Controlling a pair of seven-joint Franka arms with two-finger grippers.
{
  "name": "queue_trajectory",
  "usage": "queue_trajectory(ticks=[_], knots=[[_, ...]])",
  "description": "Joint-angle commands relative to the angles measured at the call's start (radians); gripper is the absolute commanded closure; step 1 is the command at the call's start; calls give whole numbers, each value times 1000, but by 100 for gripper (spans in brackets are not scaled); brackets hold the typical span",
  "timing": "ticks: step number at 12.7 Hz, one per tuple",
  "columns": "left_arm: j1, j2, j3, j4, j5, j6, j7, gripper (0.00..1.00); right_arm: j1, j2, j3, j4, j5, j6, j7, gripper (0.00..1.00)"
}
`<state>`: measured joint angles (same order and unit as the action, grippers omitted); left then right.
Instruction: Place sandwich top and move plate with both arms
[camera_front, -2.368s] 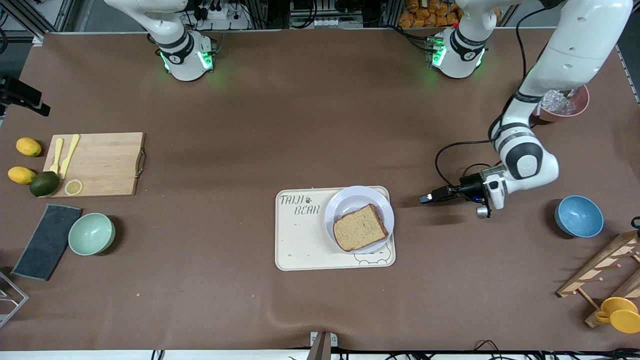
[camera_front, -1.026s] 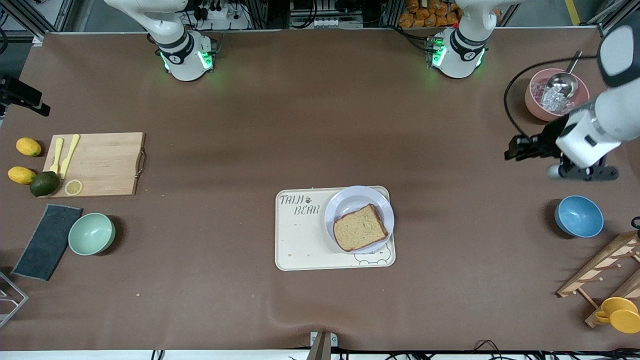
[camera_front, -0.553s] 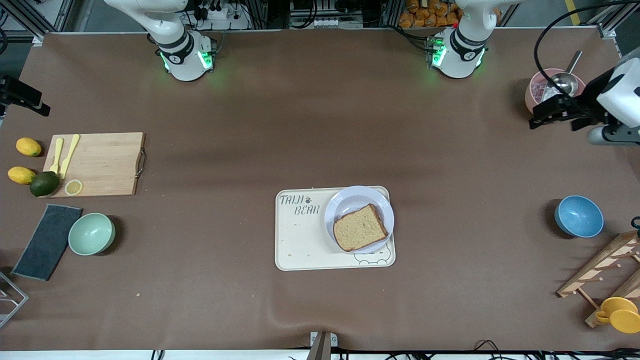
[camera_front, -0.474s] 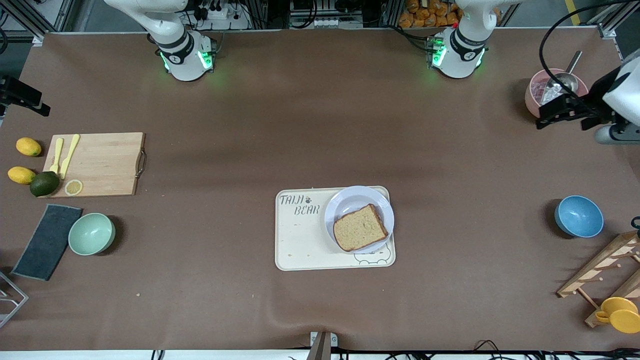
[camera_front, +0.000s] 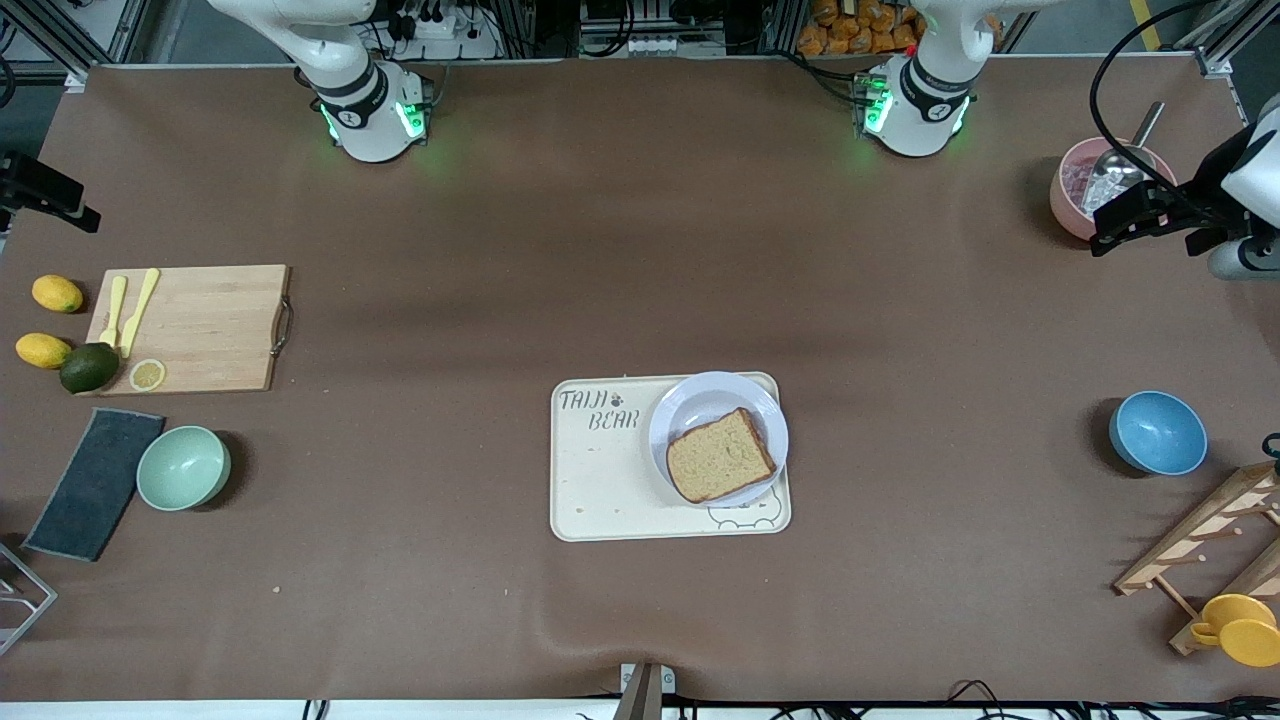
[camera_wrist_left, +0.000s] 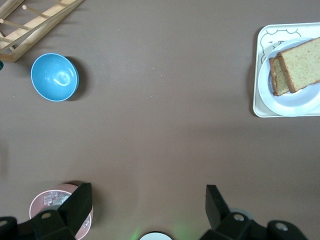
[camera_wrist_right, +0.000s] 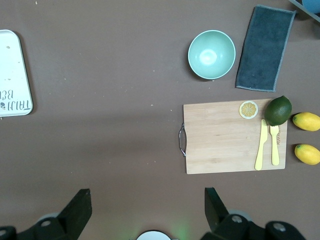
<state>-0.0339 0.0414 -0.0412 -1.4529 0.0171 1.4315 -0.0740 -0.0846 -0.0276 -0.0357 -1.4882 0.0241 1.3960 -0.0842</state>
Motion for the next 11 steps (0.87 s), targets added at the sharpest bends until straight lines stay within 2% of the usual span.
queue_trajectory(ticks=[1, 3, 5, 6, 11], knots=[[-35, -57, 27, -85, 14, 55, -18, 0, -18, -2, 17, 6, -13, -5, 12, 0], [-18, -81, 15, -124, 12, 79, -18, 0, -18, -2, 17, 6, -13, -6, 12, 0], [34, -75, -55, -116, 15, 76, -21, 0, -18, -2, 17, 6, -13, -6, 12, 0], [39, -74, -65, -110, 17, 76, -17, 0, -18, -2, 17, 6, -12, -8, 12, 0], [35, -71, -65, -87, 14, 72, -16, 0, -18, -2, 17, 6, -13, -8, 12, 0]])
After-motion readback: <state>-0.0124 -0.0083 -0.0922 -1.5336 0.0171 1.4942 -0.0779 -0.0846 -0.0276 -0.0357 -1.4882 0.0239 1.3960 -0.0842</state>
